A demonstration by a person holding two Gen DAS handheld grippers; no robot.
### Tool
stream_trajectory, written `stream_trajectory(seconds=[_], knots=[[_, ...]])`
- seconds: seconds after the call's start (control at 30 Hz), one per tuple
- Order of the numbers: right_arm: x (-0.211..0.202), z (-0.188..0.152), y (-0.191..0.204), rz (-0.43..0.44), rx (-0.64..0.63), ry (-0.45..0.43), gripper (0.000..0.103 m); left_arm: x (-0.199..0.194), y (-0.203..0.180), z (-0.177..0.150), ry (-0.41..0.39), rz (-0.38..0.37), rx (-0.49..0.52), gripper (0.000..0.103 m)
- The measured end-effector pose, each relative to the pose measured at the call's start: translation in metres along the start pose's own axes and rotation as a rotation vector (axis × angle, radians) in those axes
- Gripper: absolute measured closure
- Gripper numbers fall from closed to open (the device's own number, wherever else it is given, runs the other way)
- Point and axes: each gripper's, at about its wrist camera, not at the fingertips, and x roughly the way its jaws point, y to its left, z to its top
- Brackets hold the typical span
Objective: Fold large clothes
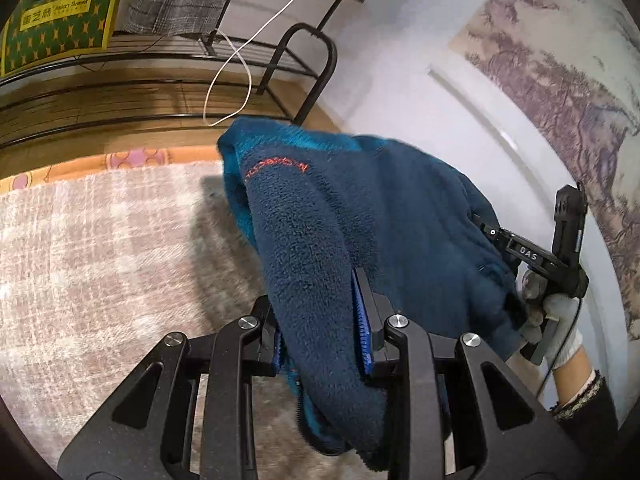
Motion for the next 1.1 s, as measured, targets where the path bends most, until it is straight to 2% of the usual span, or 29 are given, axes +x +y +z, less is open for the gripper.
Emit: stream_trajectory(seconds=[0.13, 0.2, 0.27, 0.4, 0.5, 0.57, 0.8, 1.1], knots=[[0.025, -0.011, -0.002, -0.087, 0.004, 0.059, 0.074, 0.005, -0.004, -0.003, -0.006, 0.046, 0.026, 0.075], [0.028, -0.012, -0.009, -0.079, 0.047, 0.060, 0.073, 0.008, -0.012, -0.006, -0.017, 0.090, 0.076, 0.075], [0.026, -0.013, -0.012, -0.070, 0.063, 0.050, 0.070, 0.007, -0.012, -0.006, -0.017, 0.097, 0.074, 0.073], [0.012, -0.011, -0.009, -0.105, 0.035, 0.020, 0.062, 0.000, -0.017, -0.006, -0.028, 0.125, 0.065, 0.069], [-0.007, -0.007, -0.005, -0.115, 0.038, -0.008, 0.060, -0.014, -0.033, -0.008, -0.057, 0.183, 0.118, 0.069], [-0.021, -0.005, -0.002, -0.116, 0.049, -0.029, 0.059, -0.029, -0.047, -0.010, -0.077, 0.195, 0.151, 0.069], [-0.100, 0.006, 0.022, -0.108, 0.031, -0.107, 0.059, -0.106, -0.097, -0.015, -0.174, 0.217, 0.220, 0.069], [-0.245, 0.021, 0.063, -0.072, 0.008, -0.248, 0.059, -0.248, -0.183, -0.038, -0.325, 0.236, 0.323, 0.069]])
